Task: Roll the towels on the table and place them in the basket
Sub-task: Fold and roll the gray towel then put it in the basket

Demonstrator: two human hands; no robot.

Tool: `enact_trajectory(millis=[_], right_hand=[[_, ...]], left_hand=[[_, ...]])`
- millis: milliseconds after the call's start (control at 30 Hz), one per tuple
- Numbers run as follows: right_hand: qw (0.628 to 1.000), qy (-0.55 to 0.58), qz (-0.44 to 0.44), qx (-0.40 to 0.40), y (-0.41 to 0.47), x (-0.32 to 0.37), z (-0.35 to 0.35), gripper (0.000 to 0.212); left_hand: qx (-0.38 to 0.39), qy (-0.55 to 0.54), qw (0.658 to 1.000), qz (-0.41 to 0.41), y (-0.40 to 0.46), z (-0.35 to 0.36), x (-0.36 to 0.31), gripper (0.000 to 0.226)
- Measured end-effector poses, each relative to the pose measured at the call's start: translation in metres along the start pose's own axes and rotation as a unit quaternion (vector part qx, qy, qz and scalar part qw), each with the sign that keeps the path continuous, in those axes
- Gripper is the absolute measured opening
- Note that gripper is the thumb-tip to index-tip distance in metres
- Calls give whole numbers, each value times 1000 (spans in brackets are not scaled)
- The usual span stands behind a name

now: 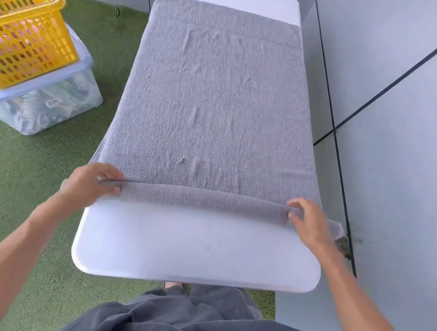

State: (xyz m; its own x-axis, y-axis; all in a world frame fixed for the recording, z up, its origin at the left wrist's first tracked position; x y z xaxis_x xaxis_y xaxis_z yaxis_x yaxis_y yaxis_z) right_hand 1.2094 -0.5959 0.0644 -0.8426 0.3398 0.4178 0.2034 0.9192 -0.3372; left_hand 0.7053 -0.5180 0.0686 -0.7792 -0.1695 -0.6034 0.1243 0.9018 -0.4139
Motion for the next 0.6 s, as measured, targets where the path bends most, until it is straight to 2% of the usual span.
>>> enact_trajectory(millis=[67,100,167,267,333,367,433,500,600], right_hand=[[991,-69,-40,-105,-15,5,18,19],[986,-95,-52,-125,-21,7,27,18],[982,-125,-69,-126,-30,9,40,28],[976,-177,-80,-95,-31,2,45,48],[978,-181,-72,-73,-25,1,41,46],[980,-176,-69,-63,-20,4,36,43],[983,-173,-66,-10,-11,11,22,39],[977,-187,-63,86,-2,11,7,38],[963,-133,-24,232,6,7,-13,33]], left_hand=[[-143,78,985,51,-12,14,-3,13],[-175,112,974,87,-20,24,-7,8],[-184,165,961,120,-33,44,-10,15],[-157,215,954,137,-40,59,-1,41],[-133,234,954,137,-38,59,0,52],[-129,231,955,132,-36,56,-1,50],[-120,226,960,114,-30,48,-5,35],[-86,225,967,86,-27,38,-7,23],[27,182,983,18,-19,20,-9,27]])
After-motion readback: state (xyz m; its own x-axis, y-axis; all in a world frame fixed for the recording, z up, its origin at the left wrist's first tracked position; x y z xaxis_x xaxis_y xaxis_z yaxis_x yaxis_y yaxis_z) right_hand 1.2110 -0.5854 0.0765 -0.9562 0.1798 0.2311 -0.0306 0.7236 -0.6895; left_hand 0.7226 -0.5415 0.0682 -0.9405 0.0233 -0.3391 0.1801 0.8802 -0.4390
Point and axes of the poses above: each hand's wrist, its own y-axis towards the middle knuckle, its own z-axis out of the palm, x = y × z, the point moved 1 cm from there along y, towards the middle knuckle, and after that the axes turned 4 degrees about x, right-handed, at the moved point
